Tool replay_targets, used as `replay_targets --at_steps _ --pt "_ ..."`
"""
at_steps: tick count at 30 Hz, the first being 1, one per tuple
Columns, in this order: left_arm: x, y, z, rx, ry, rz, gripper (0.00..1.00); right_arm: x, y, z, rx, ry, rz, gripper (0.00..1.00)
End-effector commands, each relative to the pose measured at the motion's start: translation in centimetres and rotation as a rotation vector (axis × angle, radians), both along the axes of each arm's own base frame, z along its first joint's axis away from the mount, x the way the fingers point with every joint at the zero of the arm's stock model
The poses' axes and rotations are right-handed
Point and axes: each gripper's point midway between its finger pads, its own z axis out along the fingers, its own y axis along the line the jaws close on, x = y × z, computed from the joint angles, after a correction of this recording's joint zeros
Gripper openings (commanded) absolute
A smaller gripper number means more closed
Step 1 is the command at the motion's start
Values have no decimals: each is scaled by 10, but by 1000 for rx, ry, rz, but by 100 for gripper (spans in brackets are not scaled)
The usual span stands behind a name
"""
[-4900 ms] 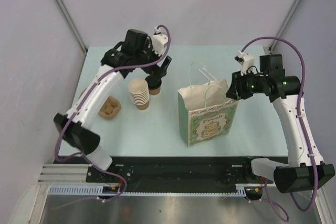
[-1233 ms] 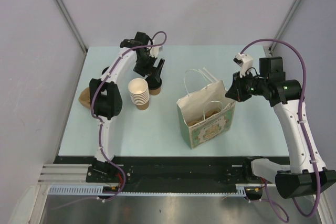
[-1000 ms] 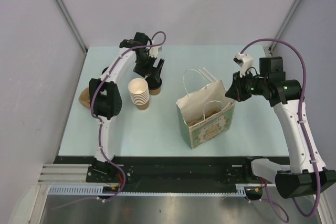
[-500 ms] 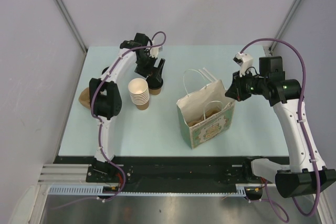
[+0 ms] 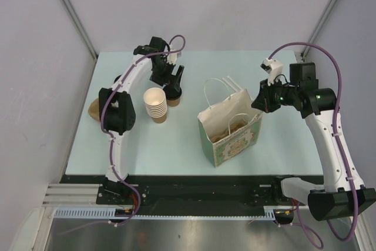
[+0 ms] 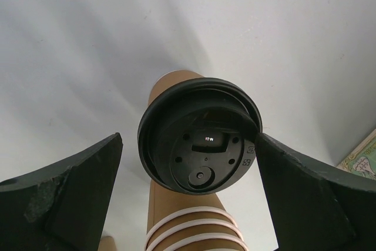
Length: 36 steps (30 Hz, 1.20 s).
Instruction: Pack the takeout coffee
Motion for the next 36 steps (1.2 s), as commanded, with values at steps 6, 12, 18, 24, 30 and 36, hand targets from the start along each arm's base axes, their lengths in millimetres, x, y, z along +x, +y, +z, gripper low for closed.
replay_targets --at_steps 6,12,18,24,30,36 --pt "7 9 39 7 -96 18 100 0 5 10 29 -29 10 0" --pt "3 4 48 -21 -100 -1 100 -2 7 11 33 -27 13 0" --pt "2 4 50 -24 -104 -7 99 -3 7 13 35 -34 15 0" --pt "-2 3 48 -19 -96 -26 100 -4 8 14 36 -36 14 0" --pt "-2 5 38 16 -91 -30 100 -3 7 14 37 -38 9 0" --pt "-7 2 28 34 -71 -57 99 -3 8 14 38 -38 10 0"
